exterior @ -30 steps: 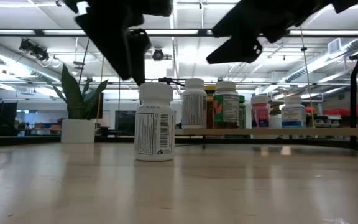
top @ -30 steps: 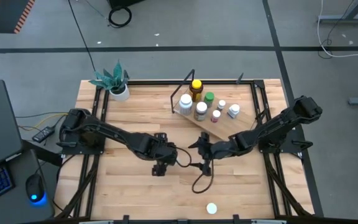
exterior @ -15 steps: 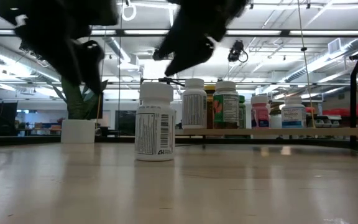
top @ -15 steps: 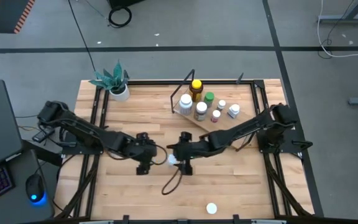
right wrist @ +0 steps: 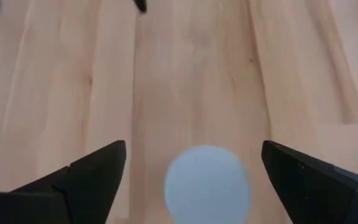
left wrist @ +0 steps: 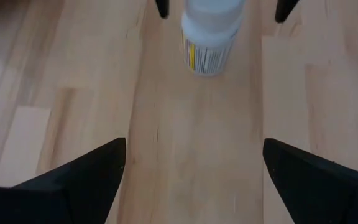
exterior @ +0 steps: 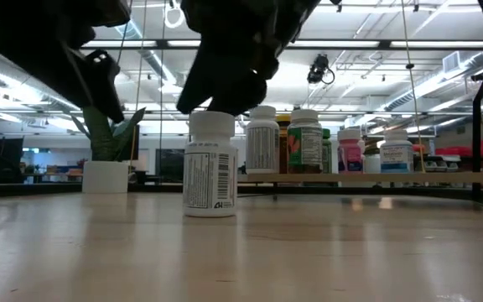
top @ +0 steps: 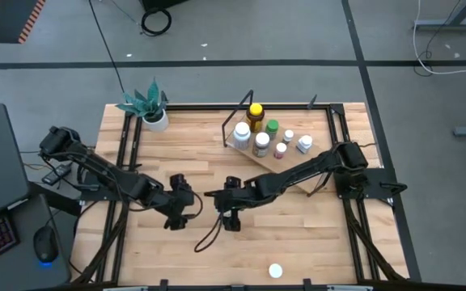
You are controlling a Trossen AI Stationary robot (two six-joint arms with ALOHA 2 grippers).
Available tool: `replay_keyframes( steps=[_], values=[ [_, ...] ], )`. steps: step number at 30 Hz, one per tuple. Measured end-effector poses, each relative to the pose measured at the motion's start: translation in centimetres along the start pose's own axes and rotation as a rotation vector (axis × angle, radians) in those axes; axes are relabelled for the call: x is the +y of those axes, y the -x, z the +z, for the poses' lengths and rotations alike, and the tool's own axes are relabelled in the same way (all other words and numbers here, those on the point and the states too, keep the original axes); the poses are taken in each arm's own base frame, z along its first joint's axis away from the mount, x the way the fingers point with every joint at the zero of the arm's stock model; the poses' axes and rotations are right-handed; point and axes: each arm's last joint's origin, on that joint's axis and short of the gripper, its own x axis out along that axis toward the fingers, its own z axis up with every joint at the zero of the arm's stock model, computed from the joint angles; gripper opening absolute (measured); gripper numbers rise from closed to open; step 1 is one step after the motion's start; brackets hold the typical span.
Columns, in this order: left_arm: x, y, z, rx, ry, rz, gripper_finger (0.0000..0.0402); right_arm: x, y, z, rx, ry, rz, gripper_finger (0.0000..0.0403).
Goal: Pick and place medicine bottles onto shelf by color
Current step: Put the white and green pill bottle on the shelf
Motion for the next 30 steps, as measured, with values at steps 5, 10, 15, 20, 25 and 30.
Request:
replay_keyframes(
  steps=[5,10,15,20,25,30],
  values=[
    [-0.4,0.2,-0.3,0.006,-0.011,-0.007,0.0384,-0.8,-0.1,-0.2,0.027,-0.026,-0.041,0.0378],
    [-0.7,0.3,-0.3,-0.002,-0.011,-0.018,0.0384,-1.1,-0.2,-0.3,0.044,-0.035,-0.053,0.0362],
    [-0.7,0.3,-0.3,-0.008,-0.005,-0.011,0.0384,-1.2,-0.2,-0.4,0.062,-0.032,-0.058,0.0343],
    [-0.6,0.3,-0.3,-0.005,0.008,-0.011,0.0384,-1.1,-0.1,-0.6,0.082,-0.026,-0.058,0.0325],
    [-0.6,0.3,-0.3,-0.006,0.011,-0.011,0.0384,-1.1,-0.1,-0.7,0.091,-0.026,-0.062,0.0298],
    [-0.6,0.3,-0.3,-0.006,0.011,-0.011,0.0384,-1.0,-0.1,-0.7,0.091,-0.018,-0.054,0.0245]
  ],
)
